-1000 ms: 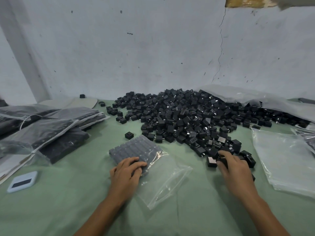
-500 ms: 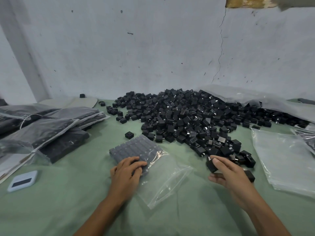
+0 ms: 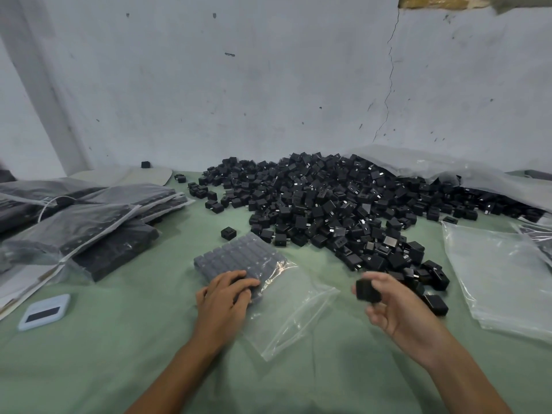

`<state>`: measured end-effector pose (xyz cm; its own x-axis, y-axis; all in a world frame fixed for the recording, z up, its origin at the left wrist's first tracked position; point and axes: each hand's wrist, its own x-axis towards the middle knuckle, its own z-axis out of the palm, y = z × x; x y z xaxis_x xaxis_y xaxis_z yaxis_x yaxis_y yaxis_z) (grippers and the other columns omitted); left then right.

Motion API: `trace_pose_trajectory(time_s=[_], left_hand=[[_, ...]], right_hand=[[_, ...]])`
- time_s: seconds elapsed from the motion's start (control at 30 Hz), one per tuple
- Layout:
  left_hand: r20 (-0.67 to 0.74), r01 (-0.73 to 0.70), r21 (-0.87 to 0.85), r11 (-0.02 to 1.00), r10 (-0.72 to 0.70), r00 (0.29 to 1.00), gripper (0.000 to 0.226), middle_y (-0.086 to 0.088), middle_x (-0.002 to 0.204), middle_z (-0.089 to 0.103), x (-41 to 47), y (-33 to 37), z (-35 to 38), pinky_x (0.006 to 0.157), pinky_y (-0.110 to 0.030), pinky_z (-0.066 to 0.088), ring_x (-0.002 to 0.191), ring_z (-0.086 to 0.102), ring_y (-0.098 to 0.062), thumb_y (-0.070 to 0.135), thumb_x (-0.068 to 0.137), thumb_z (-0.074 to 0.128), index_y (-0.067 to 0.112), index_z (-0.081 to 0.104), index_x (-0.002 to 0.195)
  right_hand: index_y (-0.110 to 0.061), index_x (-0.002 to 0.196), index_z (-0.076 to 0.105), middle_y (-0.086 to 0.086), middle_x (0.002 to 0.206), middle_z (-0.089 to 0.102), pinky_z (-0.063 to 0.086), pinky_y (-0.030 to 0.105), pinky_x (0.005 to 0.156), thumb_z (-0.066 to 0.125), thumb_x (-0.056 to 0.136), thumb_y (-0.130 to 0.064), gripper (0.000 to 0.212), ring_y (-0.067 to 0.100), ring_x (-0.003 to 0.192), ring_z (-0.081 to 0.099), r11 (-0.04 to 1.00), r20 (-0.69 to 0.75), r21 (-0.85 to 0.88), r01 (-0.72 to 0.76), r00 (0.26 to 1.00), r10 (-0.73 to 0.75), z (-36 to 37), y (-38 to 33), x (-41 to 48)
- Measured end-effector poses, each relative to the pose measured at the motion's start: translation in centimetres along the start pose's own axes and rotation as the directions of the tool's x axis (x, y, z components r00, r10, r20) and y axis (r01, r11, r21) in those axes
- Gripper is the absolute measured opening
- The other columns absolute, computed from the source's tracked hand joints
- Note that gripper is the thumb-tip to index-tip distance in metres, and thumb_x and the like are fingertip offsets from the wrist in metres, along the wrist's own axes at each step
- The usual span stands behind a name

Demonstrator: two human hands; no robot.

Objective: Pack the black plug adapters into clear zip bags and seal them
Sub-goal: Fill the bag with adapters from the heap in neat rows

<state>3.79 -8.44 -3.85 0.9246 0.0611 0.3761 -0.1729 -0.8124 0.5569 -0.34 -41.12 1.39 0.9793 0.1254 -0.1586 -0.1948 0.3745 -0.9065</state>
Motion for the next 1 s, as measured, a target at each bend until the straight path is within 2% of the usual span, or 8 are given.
trace_pose_trajectory(time_s=[0.1, 0.2, 0.33, 0.47, 0.63, 0.8, 0.93, 1.0], left_hand=[[-0.002, 0.002, 0.009, 1.0, -0.002, 1.0, 0.03, 0.03, 0.128, 0.05, 0.0, 0.0, 0.0, 0.1, -0.026, 0.015, 0.128, 0.036, 0.006, 0.025, 0.096, 0.057, 0.052, 0.067, 0.105], [-0.002, 0.002, 0.007, 1.0, -0.002, 1.0, 0.03, 0.031, 0.128, 0.05, 0.0, -0.1, 0.1, 0.1, -0.026, 0.015, 0.128, 0.036, 0.006, 0.025, 0.096, 0.057, 0.052, 0.067, 0.105], [-0.002, -0.007, 0.01, 1.0, 0.007, 1.0, 0.03, 0.032, 0.126, 0.049, 0.0, -0.1, 0.0, 0.1, -0.027, 0.016, 0.127, 0.036, 0.005, 0.026, 0.096, 0.058, 0.052, 0.067, 0.106], [0.001, -0.006, 0.004, 1.0, 0.006, 1.0, 0.028, 0.032, 0.126, 0.048, 0.1, -0.1, 0.0, 0.099, -0.026, 0.016, 0.126, 0.036, 0.006, 0.028, 0.096, 0.056, 0.052, 0.067, 0.106], [-0.016, -0.006, 0.007, 1.0, 0.006, 1.0, 0.034, 0.034, 0.122, 0.047, 0.0, 0.1, 0.0, 0.096, -0.025, 0.016, 0.121, 0.035, 0.01, 0.041, 0.087, 0.042, 0.051, 0.068, 0.105], [-0.018, -0.01, 0.014, 1.0, 0.01, 1.0, 0.034, 0.034, 0.121, 0.047, 0.0, 0.2, 0.0, 0.095, -0.025, 0.017, 0.118, 0.034, 0.012, 0.04, 0.086, 0.041, 0.05, 0.068, 0.105], [-0.008, -0.007, 0.031, 0.999, 0.007, 1.0, 0.036, 0.033, 0.122, 0.047, 0.0, 0.2, -0.1, 0.097, -0.025, 0.016, 0.12, 0.033, 0.011, 0.041, 0.087, 0.04, 0.05, 0.068, 0.107], [0.004, -0.011, 0.043, 0.999, 0.011, 1.0, 0.037, 0.032, 0.124, 0.047, 0.0, 0.2, -0.1, 0.097, -0.025, 0.016, 0.123, 0.034, 0.009, 0.041, 0.087, 0.039, 0.05, 0.067, 0.109]], right_hand=[[-0.012, 0.102, 0.076, 0.027, 0.095, 0.067, 0.051, 0.026, 0.05, 0.056, 0.094, -0.002, 0.024, 0.02, 0.06, 0.061, 0.928, 0.104, -0.364, -0.082, 0.986, 0.128, 0.8, 1.4, -1.0], [-0.009, 0.11, 0.074, 0.021, 0.093, 0.069, 0.056, 0.03, 0.058, 0.061, 0.095, -0.005, 0.02, 0.024, 0.067, 0.066, 0.897, 0.189, -0.416, -0.148, 0.951, 0.245, 3.2, 2.9, -1.2], [0.003, 0.107, 0.071, 0.026, 0.105, 0.07, 0.062, 0.035, 0.074, 0.054, 0.097, 0.002, 0.02, 0.034, 0.089, 0.07, 0.971, 0.158, -0.097, -0.22, 0.96, 0.233, 6.7, 5.5, 0.7], [0.016, 0.113, 0.061, 0.031, 0.114, 0.064, 0.062, 0.038, 0.076, 0.047, 0.098, 0.009, 0.021, 0.035, 0.096, 0.071, 0.913, 0.099, 0.332, -0.239, 0.971, 0.219, 9.5, 7.0, 3.5], [0.013, 0.104, 0.067, 0.026, 0.102, 0.072, 0.063, 0.038, 0.071, 0.045, 0.098, 0.011, 0.023, 0.036, 0.09, 0.073, 0.856, 0.048, 0.482, -0.188, 0.981, 0.188, 11.9, 6.9, 6.0], [0.008, 0.096, 0.065, 0.023, 0.089, 0.071, 0.063, 0.037, 0.074, 0.057, 0.087, 0.019, 0.016, 0.031, 0.082, 0.072, 0.932, -0.033, 0.325, -0.161, 0.983, 0.181, 14.0, 7.1, 7.3], [0.0, 0.09, 0.063, 0.017, 0.078, 0.065, 0.059, 0.027, 0.057, 0.056, 0.09, 0.016, 0.017, 0.025, 0.068, 0.065, 0.97, -0.056, 0.218, -0.109, 0.991, 0.124, 14.6, 7.0, 7.5], [-0.006, 0.092, 0.066, 0.013, 0.078, 0.065, 0.055, 0.025, 0.052, 0.059, 0.09, 0.012, 0.019, 0.019, 0.059, 0.063, 0.999, -0.092, 0.031, -0.043, 0.995, 0.046, 14.3, 7.3, 7.4]])
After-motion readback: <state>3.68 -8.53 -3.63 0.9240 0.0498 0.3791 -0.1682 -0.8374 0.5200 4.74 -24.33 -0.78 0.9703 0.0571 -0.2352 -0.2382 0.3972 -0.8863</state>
